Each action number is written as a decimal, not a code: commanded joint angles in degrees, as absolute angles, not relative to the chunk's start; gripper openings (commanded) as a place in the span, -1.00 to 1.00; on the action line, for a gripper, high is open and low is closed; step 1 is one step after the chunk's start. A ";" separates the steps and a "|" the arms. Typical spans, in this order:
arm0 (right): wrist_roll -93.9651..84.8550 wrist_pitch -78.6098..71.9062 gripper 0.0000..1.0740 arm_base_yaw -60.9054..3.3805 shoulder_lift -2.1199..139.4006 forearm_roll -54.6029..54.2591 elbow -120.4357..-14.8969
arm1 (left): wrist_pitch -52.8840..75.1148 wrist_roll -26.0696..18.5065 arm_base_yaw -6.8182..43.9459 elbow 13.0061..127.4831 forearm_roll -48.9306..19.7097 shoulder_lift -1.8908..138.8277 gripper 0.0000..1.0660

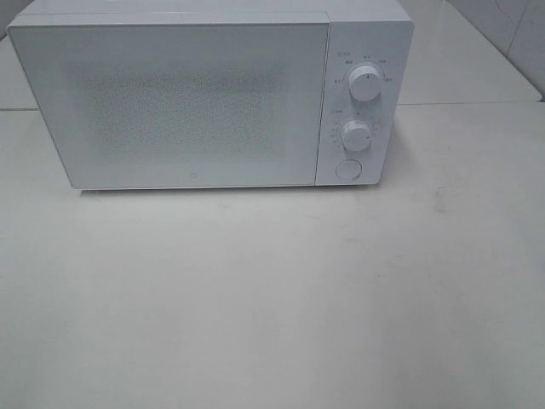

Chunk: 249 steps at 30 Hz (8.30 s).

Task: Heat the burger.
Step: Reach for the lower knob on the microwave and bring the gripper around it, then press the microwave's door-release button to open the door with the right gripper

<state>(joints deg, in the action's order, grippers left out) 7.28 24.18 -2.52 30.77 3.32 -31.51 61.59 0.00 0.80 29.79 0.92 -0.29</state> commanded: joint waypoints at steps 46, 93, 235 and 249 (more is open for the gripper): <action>-8.82 -69.79 0.37 -21.31 89.50 -24.29 -12.95 | 61.13 0.00 0.74 29.56 0.74 -1.15 0.89; -17.36 -73.28 0.42 -36.61 115.45 -40.91 -42.46 | 61.13 0.00 0.74 29.56 0.74 -0.86 0.89; 59.59 -48.19 0.27 -35.35 100.27 -15.36 -34.32 | 61.13 0.00 0.74 29.56 0.74 -0.63 0.89; 21.60 -10.66 0.27 -32.14 88.46 -12.78 -35.52 | 61.13 0.00 0.74 29.56 0.74 -0.63 0.89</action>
